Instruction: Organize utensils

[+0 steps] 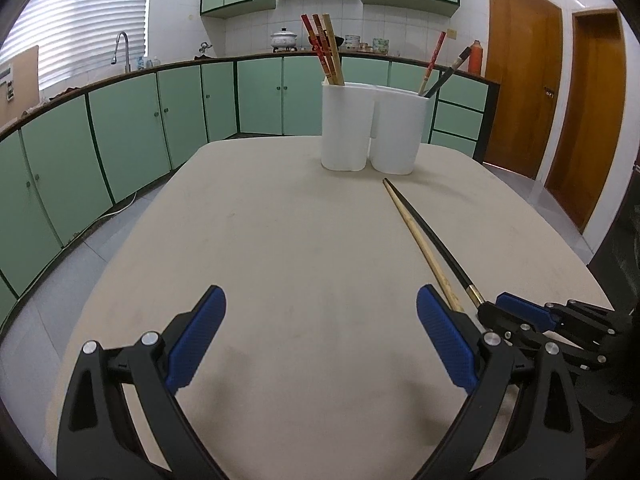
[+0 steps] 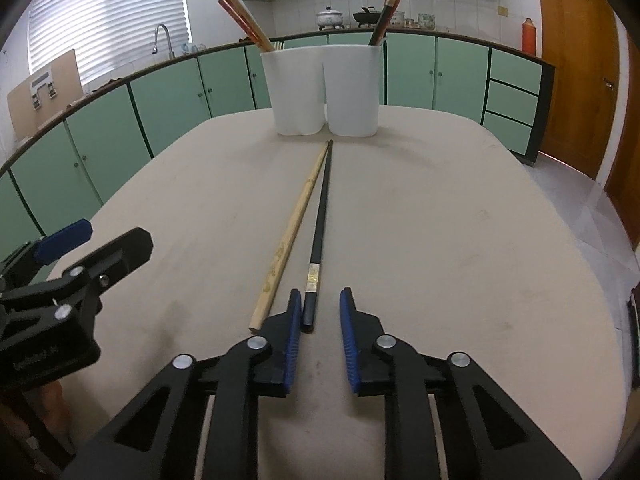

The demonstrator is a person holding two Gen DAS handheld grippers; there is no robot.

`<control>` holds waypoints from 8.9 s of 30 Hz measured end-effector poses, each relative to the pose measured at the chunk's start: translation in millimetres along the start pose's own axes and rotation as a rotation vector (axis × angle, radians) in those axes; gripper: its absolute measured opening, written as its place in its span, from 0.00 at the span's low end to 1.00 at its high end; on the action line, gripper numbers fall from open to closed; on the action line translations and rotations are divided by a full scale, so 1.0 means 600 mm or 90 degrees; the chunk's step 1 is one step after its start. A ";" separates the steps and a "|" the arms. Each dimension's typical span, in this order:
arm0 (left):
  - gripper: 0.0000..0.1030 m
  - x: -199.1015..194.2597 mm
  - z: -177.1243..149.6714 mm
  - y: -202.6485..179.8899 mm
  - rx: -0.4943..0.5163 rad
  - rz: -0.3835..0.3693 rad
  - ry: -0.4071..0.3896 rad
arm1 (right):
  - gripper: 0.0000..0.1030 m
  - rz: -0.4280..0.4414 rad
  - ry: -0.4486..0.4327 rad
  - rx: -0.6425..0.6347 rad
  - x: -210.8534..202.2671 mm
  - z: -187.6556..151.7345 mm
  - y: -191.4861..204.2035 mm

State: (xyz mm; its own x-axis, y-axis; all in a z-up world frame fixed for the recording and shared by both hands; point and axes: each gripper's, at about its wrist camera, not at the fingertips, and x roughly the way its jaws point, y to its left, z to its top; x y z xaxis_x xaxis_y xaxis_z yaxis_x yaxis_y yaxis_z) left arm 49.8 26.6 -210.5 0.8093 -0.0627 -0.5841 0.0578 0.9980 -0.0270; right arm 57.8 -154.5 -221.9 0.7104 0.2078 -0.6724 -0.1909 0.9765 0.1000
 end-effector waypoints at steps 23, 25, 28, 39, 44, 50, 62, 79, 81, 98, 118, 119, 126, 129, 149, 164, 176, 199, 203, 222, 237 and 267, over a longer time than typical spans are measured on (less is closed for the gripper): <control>0.90 0.014 0.005 -0.058 0.003 -0.046 0.017 | 0.06 -0.019 -0.043 0.070 -0.047 0.003 -0.078; 0.90 0.016 0.004 -0.071 -0.003 -0.047 0.022 | 0.06 -0.024 -0.047 0.078 -0.052 0.001 -0.089; 0.77 0.024 -0.002 -0.092 0.001 -0.043 0.036 | 0.06 -0.023 -0.050 0.092 -0.056 0.000 -0.102; 0.67 0.046 -0.014 -0.137 0.014 -0.047 0.077 | 0.06 -0.015 -0.063 0.107 -0.065 0.001 -0.120; 0.53 0.057 -0.018 -0.136 0.007 -0.044 0.101 | 0.06 -0.013 -0.067 0.107 -0.070 0.001 -0.121; 0.21 0.054 -0.021 -0.140 0.020 -0.046 0.101 | 0.06 -0.014 -0.072 0.101 -0.073 0.005 -0.117; 0.06 0.023 0.003 -0.127 0.033 -0.062 0.076 | 0.06 -0.019 -0.087 0.085 -0.085 0.016 -0.114; 0.06 -0.087 0.175 -0.112 0.049 -0.079 -0.104 | 0.06 -0.011 -0.157 0.041 -0.168 0.148 -0.118; 0.06 -0.092 0.196 -0.108 0.045 -0.084 -0.115 | 0.06 -0.004 -0.156 0.033 -0.175 0.172 -0.116; 0.06 -0.117 0.298 -0.079 0.068 -0.141 -0.059 | 0.06 0.070 -0.183 -0.030 -0.210 0.305 -0.084; 0.06 -0.115 0.412 -0.044 0.071 -0.108 -0.116 | 0.06 0.084 -0.261 -0.049 -0.202 0.479 -0.061; 0.06 -0.109 0.421 -0.042 0.067 -0.108 -0.120 | 0.06 0.080 -0.265 -0.049 -0.199 0.492 -0.061; 0.06 -0.057 0.474 -0.042 0.048 -0.112 -0.118 | 0.06 0.065 -0.289 -0.050 -0.179 0.560 -0.068; 0.06 -0.037 0.480 -0.043 0.049 -0.116 -0.108 | 0.06 0.055 -0.289 -0.047 -0.158 0.578 -0.073; 0.06 0.113 0.479 -0.029 0.039 -0.109 -0.021 | 0.06 0.026 -0.217 -0.053 -0.003 0.560 -0.076; 0.41 0.122 0.462 -0.029 0.034 -0.104 -0.009 | 0.40 0.016 -0.204 -0.020 -0.004 0.525 -0.093; 0.81 0.019 0.426 -0.045 0.031 -0.072 -0.075 | 0.70 -0.005 -0.240 0.020 -0.101 0.463 -0.120; 0.89 -0.128 0.367 -0.062 0.028 -0.055 -0.134 | 0.94 0.013 -0.217 -0.024 -0.216 0.364 -0.066; 0.90 -0.147 0.358 -0.060 0.027 -0.050 -0.145 | 0.94 0.014 -0.224 -0.037 -0.232 0.356 -0.057; 0.90 -0.197 0.326 -0.060 0.035 -0.033 -0.165 | 0.94 0.032 -0.237 -0.047 -0.270 0.325 -0.038; 0.91 -0.200 0.326 -0.057 0.034 -0.030 -0.165 | 0.94 0.035 -0.244 -0.045 -0.281 0.320 -0.035; 0.91 -0.201 0.325 -0.053 0.030 -0.025 -0.163 | 0.94 0.033 -0.242 -0.045 -0.284 0.327 -0.036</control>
State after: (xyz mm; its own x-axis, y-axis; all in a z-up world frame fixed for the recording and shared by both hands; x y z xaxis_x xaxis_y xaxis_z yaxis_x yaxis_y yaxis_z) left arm 64.4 0.3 19.0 0.9270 -0.1089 -0.3588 0.1150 0.9934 -0.0045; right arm 73.7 -199.7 34.3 0.8963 0.2761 -0.3469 -0.2700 0.9605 0.0668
